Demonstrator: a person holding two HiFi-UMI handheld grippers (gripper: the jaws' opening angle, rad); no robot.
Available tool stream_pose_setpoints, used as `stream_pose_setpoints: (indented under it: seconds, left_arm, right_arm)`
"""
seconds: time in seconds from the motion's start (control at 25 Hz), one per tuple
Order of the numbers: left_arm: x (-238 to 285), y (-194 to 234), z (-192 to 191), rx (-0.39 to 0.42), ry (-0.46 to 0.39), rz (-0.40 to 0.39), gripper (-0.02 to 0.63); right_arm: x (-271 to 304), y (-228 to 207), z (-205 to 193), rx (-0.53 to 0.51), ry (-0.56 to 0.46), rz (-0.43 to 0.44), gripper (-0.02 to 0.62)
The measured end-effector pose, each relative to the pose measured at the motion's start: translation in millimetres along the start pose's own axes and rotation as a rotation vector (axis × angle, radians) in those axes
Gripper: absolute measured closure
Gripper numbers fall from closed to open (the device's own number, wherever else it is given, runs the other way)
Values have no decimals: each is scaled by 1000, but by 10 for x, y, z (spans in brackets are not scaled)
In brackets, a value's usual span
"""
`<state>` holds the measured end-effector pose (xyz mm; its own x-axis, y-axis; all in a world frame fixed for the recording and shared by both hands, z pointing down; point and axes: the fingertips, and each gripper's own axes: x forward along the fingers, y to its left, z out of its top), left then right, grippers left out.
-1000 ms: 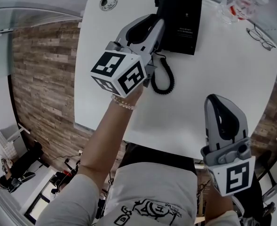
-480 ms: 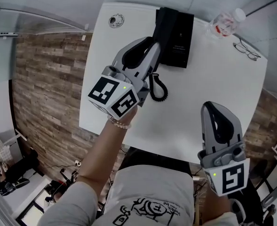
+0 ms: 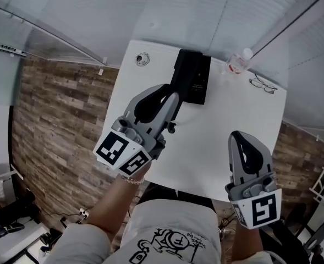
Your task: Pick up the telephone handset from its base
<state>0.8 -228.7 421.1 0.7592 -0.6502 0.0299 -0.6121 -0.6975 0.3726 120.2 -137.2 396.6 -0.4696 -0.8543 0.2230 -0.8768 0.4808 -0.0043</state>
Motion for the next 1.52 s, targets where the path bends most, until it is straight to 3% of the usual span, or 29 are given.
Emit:
stream_pose_setpoints:
  seconds: [0.48, 0.76, 1.0, 1.52]
  left_arm:
    - [-565, -597, 827, 17, -113, -28, 543]
    - [-857, -864, 1104, 4, -152, -43, 543]
    - [-1105, -1213, 1563, -10, -203, -78, 543]
    - [-1162, -1392, 1493, -7, -222, -119, 545]
  right_arm:
    - [-404, 46, 864, -57, -85, -26, 588]
    - [-593, 218, 1080, -53, -84, -16, 588]
    - [-807, 401, 1547, -70, -98, -13, 588]
    - [-964, 511, 1464, -63, -107, 12, 588]
